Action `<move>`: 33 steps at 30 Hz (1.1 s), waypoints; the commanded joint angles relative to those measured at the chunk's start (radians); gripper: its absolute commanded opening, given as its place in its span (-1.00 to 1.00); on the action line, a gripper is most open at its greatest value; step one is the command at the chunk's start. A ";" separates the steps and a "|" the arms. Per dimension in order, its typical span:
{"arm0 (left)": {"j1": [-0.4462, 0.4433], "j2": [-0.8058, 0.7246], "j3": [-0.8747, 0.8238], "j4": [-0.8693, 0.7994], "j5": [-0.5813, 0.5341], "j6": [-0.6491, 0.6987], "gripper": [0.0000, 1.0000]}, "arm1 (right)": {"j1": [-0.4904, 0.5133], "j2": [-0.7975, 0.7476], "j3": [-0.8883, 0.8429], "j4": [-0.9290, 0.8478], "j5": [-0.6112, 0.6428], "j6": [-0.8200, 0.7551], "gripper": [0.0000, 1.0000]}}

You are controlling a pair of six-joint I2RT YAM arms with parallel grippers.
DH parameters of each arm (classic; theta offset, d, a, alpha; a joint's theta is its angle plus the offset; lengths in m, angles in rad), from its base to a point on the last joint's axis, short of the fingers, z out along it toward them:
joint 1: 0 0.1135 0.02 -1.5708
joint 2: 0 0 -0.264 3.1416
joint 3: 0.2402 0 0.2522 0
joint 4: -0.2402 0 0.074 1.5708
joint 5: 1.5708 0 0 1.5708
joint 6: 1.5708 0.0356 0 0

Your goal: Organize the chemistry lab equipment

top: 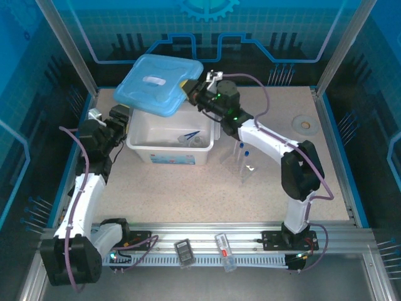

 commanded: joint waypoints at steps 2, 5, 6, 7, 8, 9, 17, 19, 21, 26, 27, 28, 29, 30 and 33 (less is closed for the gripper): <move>0.038 -0.029 0.056 -0.196 0.018 0.154 0.50 | -0.079 -0.049 0.040 0.067 -0.164 0.045 -1.00; 0.049 -0.039 0.088 -0.303 -0.036 0.248 0.53 | -0.141 -0.023 0.053 0.107 -0.281 0.140 -0.99; 0.054 -0.041 0.095 -0.324 -0.051 0.268 0.54 | -0.156 -0.023 0.050 0.111 -0.309 0.157 -0.99; 0.059 -0.043 0.098 -0.339 -0.063 0.285 0.54 | -0.175 -0.026 0.046 0.107 -0.342 0.159 -0.99; 0.063 -0.044 0.102 -0.350 -0.073 0.296 0.55 | -0.192 -0.036 0.041 0.094 -0.369 0.150 -0.98; 0.063 -0.044 0.104 -0.354 -0.081 0.307 0.54 | -0.203 -0.046 0.038 0.064 -0.392 0.134 -0.98; 0.079 -0.038 0.095 -0.333 -0.095 0.354 0.67 | -0.284 -0.107 -0.016 0.004 -0.608 0.091 -0.95; 0.083 -0.038 0.093 -0.328 -0.096 0.361 0.68 | -0.297 -0.127 -0.045 -0.008 -0.640 0.074 -0.94; 0.087 -0.037 0.088 -0.323 -0.097 0.363 0.68 | -0.301 -0.149 -0.080 -0.009 -0.659 0.062 -0.94; 0.096 -0.031 0.060 -0.297 -0.089 0.343 0.68 | -0.300 -0.182 -0.156 0.018 -0.693 0.072 -0.93; 0.098 -0.031 0.053 -0.292 -0.087 0.340 0.68 | -0.298 -0.184 -0.169 0.038 -0.694 0.083 -0.93; 0.098 -0.031 0.044 -0.286 -0.084 0.337 0.68 | -0.295 -0.183 -0.182 0.057 -0.699 0.095 -0.93; 0.098 -0.029 0.038 -0.281 -0.083 0.333 0.68 | -0.290 -0.181 -0.193 0.071 -0.700 0.105 -0.93; 0.098 -0.029 0.030 -0.275 -0.081 0.330 0.68 | -0.284 -0.179 -0.202 0.085 -0.700 0.114 -0.93; 0.098 -0.029 0.002 -0.252 -0.071 0.317 0.67 | -0.262 -0.164 -0.223 0.127 -0.695 0.137 -0.93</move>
